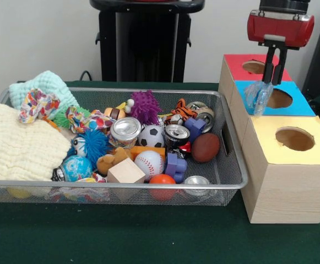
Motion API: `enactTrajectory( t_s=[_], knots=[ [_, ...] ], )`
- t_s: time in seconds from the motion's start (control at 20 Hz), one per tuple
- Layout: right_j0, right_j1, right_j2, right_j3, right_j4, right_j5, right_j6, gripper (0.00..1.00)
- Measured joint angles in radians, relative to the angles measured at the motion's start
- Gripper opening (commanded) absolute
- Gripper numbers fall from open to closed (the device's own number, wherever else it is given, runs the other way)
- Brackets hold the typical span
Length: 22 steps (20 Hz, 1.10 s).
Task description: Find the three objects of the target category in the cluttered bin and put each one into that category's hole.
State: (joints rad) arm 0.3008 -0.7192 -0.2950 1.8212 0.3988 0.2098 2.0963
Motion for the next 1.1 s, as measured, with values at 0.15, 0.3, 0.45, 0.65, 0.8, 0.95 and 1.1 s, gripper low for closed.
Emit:
enactTrajectory(
  t_s=[0.15,0.3,0.45,0.65,0.8,0.95,1.1],
  knots=[
    [0.026,0.010,-0.017,-0.007,0.003,0.000,0.000,0.00],
    [0.044,0.017,-0.028,-0.011,0.008,0.000,0.000,0.00],
    [0.050,0.019,-0.030,-0.012,0.015,0.000,0.000,0.00],
    [0.050,0.020,-0.030,-0.011,0.025,0.000,0.000,0.00],
    [0.049,0.021,-0.030,-0.011,0.031,0.000,0.000,0.00],
    [0.046,0.020,-0.029,-0.011,0.034,0.000,0.000,0.00],
    [0.031,0.017,-0.023,-0.010,0.034,-0.001,0.000,0.00]
  ],
)
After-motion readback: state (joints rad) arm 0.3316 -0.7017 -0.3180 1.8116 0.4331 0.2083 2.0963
